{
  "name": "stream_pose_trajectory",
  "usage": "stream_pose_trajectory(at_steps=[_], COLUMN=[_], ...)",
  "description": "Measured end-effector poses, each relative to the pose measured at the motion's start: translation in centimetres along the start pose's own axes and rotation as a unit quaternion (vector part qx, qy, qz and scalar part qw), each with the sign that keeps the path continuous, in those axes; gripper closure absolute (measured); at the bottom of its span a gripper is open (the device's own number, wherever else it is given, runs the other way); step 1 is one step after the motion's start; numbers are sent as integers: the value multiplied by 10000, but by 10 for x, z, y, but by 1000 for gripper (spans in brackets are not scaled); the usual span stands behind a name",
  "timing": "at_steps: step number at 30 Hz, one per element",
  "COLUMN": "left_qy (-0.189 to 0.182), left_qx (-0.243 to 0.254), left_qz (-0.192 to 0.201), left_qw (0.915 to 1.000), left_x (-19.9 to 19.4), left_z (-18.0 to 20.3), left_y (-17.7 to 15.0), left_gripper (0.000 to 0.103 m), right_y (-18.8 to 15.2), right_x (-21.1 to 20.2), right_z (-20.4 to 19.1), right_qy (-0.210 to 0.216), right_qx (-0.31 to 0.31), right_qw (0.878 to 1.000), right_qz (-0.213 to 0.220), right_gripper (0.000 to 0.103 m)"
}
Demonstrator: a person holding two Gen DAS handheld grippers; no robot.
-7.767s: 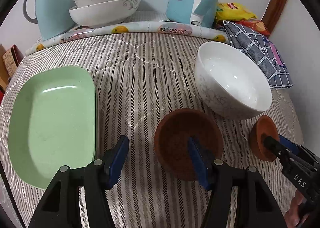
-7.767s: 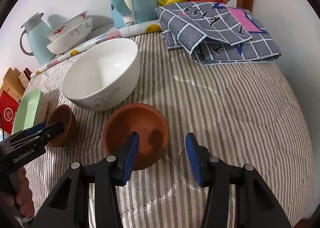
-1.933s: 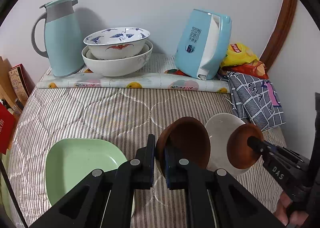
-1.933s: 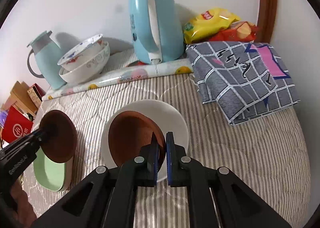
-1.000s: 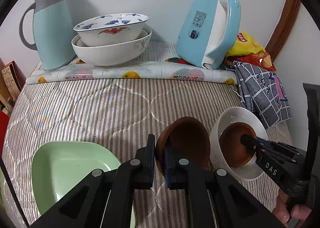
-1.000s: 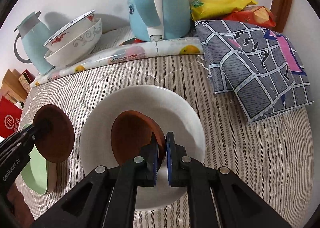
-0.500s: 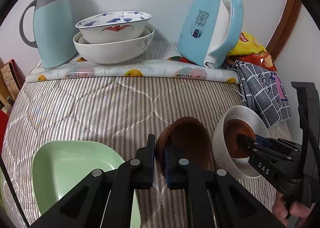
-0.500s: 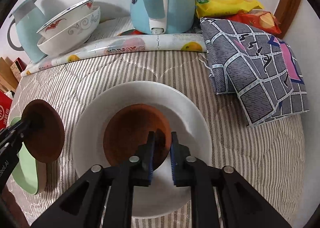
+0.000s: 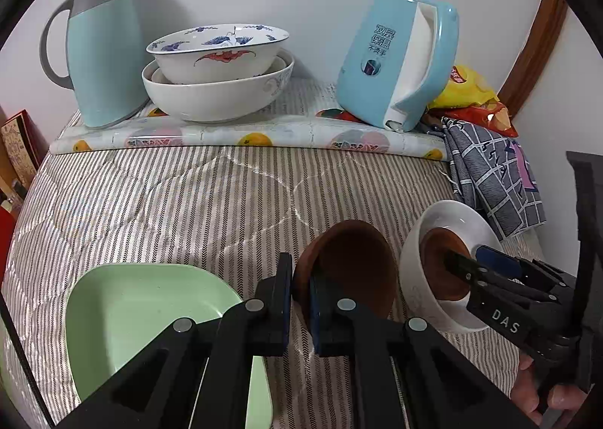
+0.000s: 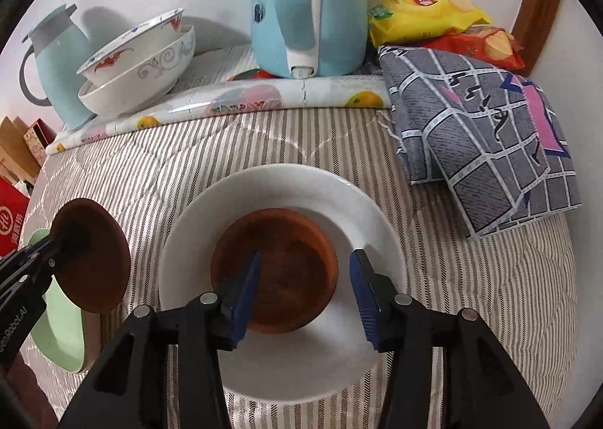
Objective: Organize plates and bowls
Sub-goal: 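Lower the left tool's brown bowl into the white bowl and open it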
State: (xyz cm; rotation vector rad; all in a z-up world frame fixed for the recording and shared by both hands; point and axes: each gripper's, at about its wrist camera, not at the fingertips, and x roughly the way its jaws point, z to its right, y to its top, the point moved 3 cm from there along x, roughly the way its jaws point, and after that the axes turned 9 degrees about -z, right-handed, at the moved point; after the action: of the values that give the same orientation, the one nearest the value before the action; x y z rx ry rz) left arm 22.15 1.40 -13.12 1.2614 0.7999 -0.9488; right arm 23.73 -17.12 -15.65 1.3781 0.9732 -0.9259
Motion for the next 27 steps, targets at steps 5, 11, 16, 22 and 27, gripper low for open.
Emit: stream_pose_trajectory(at_steps=[5,11,16,22,27], left_qy=[-50,-136,-143,-162,-167], left_qx=[64,143,203,270,311], left_qz=[66,179,228,264,237], left_qw=[9999,9996,9994,9992,9991], left_x=[-7,-15,-20,-22,-17], left_z=[8,22,35,53,69], left_y=[-2,-4,-6,-6,-5], left_gripper=[95,95,95,95,95], right_y=[-6,-17,-27,-37,-43], right_x=[-14,-37,-54,-70,-74], right_z=[6,12,20,39,58], right_qy=[199,280,320,360,353], right_qx=[64,-8,-81,7,152], right_qw=[9996,9985,9973,9957,9953], right_qz=[170,470,661,850,893], right_gripper=[55,55,55,55,55])
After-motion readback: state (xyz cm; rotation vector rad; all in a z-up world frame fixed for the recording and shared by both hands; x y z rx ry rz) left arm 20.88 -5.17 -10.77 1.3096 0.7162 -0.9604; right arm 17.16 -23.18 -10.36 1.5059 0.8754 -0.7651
